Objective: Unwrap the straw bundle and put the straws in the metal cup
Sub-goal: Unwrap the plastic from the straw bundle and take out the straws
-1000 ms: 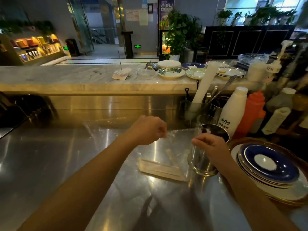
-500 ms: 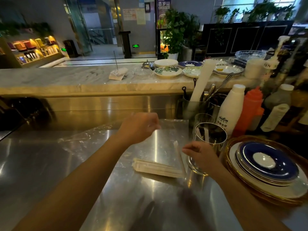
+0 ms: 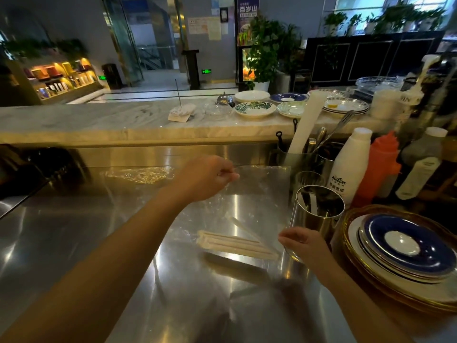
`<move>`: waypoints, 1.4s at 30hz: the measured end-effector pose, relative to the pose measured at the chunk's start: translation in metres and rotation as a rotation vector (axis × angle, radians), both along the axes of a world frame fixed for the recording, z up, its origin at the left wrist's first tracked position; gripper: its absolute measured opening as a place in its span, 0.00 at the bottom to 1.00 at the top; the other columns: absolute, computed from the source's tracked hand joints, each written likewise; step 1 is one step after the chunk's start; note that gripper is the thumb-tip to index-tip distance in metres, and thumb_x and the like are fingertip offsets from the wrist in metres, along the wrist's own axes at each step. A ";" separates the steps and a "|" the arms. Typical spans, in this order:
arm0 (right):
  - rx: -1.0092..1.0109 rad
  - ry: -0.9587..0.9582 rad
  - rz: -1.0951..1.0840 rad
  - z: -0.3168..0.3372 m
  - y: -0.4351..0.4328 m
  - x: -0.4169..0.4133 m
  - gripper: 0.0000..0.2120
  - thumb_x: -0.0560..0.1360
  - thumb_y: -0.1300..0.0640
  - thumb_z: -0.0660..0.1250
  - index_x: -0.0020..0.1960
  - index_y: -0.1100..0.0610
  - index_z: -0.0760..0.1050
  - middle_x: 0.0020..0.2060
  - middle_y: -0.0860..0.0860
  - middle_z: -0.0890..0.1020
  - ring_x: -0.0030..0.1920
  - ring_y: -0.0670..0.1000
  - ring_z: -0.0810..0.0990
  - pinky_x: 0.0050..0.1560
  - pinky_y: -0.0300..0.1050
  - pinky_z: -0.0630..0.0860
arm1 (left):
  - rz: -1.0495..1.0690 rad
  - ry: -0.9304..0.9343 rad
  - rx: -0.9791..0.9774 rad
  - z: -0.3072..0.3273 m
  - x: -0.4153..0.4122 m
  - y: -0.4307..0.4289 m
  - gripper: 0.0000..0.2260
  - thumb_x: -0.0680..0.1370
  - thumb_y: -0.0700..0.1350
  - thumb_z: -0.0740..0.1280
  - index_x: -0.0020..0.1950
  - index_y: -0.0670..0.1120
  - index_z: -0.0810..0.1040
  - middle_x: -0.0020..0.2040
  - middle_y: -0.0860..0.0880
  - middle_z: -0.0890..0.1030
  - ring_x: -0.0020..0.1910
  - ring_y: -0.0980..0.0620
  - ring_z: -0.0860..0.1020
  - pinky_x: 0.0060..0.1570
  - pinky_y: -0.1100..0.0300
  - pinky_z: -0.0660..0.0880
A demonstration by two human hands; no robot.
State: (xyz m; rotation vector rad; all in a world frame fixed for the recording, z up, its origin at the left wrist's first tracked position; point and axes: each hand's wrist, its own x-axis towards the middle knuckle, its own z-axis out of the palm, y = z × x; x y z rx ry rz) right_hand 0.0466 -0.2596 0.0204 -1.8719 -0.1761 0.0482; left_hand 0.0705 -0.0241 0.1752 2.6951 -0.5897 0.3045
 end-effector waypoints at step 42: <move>0.234 -0.459 -0.911 0.079 -0.169 -0.126 0.10 0.72 0.64 0.66 0.39 0.50 0.79 0.31 0.44 0.82 0.33 0.40 0.78 0.33 0.30 0.75 | -0.693 -0.227 -0.273 0.139 0.004 -0.229 0.08 0.74 0.47 0.68 0.44 0.43 0.82 0.38 0.46 0.82 0.38 0.50 0.80 0.48 0.47 0.79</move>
